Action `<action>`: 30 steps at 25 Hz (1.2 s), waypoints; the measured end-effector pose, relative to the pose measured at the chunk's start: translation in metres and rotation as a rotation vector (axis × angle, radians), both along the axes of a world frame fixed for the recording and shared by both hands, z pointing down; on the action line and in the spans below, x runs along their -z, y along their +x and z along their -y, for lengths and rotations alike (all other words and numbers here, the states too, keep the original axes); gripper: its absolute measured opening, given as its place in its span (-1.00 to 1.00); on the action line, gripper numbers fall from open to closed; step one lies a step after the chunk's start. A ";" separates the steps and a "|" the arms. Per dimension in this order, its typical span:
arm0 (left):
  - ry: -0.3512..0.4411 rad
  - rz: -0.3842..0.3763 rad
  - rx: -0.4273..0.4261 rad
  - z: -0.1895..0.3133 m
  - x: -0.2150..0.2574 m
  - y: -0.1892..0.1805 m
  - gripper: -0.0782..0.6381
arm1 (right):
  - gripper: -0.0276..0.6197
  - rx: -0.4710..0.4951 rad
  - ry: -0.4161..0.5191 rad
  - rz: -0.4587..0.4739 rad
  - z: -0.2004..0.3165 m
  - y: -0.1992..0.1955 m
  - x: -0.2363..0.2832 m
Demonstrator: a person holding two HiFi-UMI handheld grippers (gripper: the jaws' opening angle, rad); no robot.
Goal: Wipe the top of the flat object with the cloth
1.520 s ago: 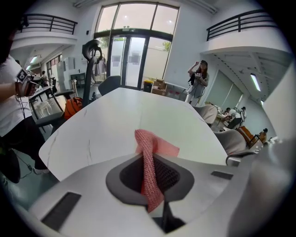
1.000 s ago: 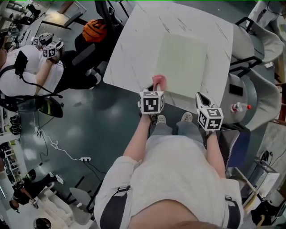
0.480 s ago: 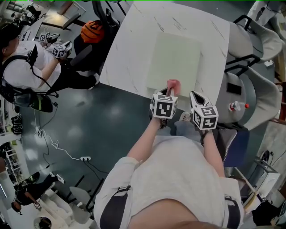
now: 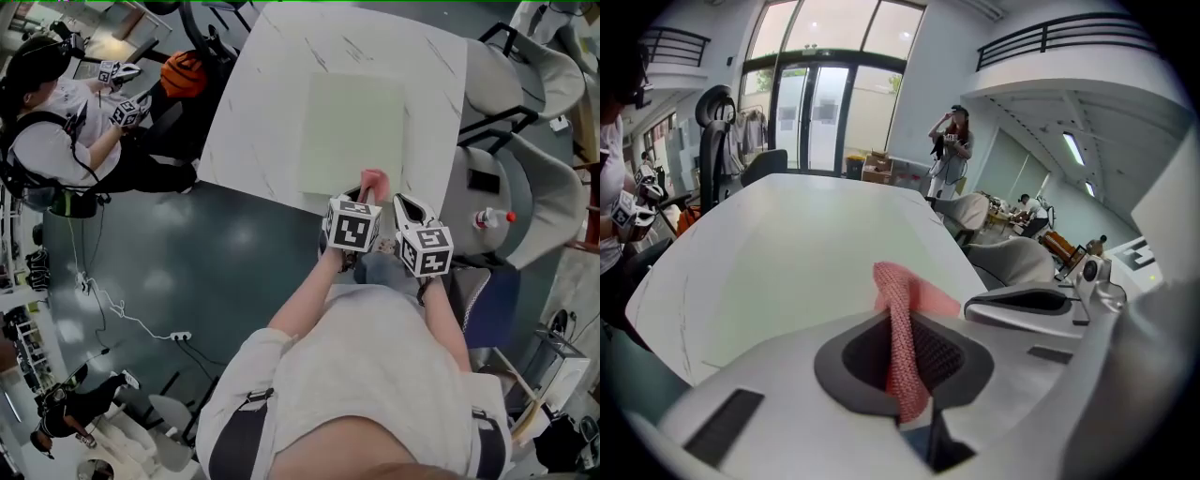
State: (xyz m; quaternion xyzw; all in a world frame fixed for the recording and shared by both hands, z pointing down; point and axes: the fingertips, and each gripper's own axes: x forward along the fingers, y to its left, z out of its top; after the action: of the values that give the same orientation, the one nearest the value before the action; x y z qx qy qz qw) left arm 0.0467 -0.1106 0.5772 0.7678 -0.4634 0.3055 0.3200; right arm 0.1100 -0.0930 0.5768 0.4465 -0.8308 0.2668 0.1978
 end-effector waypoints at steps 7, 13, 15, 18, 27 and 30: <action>0.006 -0.001 -0.014 0.001 0.001 0.019 -0.68 | -0.89 -0.054 0.009 -0.036 0.006 0.031 -0.004; -0.004 -0.017 -0.030 -0.001 0.000 0.039 -0.68 | -0.89 -0.024 0.002 -0.004 0.007 0.029 -0.005; 0.000 -0.019 -0.038 -0.002 0.000 0.048 -0.68 | -0.89 -0.016 0.000 0.003 0.006 0.029 -0.005; 0.004 -0.015 -0.042 -0.002 0.000 0.056 -0.68 | -0.89 -0.003 -0.008 0.005 0.006 0.031 -0.007; 0.078 -0.093 0.022 0.002 0.017 0.040 -0.69 | -0.89 0.021 0.058 0.034 0.009 0.026 0.017; 0.115 -0.122 0.037 -0.002 0.034 0.021 -0.68 | -0.89 0.000 0.085 0.036 0.004 0.019 0.031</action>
State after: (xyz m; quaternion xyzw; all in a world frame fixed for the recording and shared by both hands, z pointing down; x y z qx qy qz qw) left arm 0.0681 -0.1087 0.5431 0.7934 -0.4739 0.2249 0.3086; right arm 0.1294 -0.0968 0.5459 0.4496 -0.8449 0.2393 0.1636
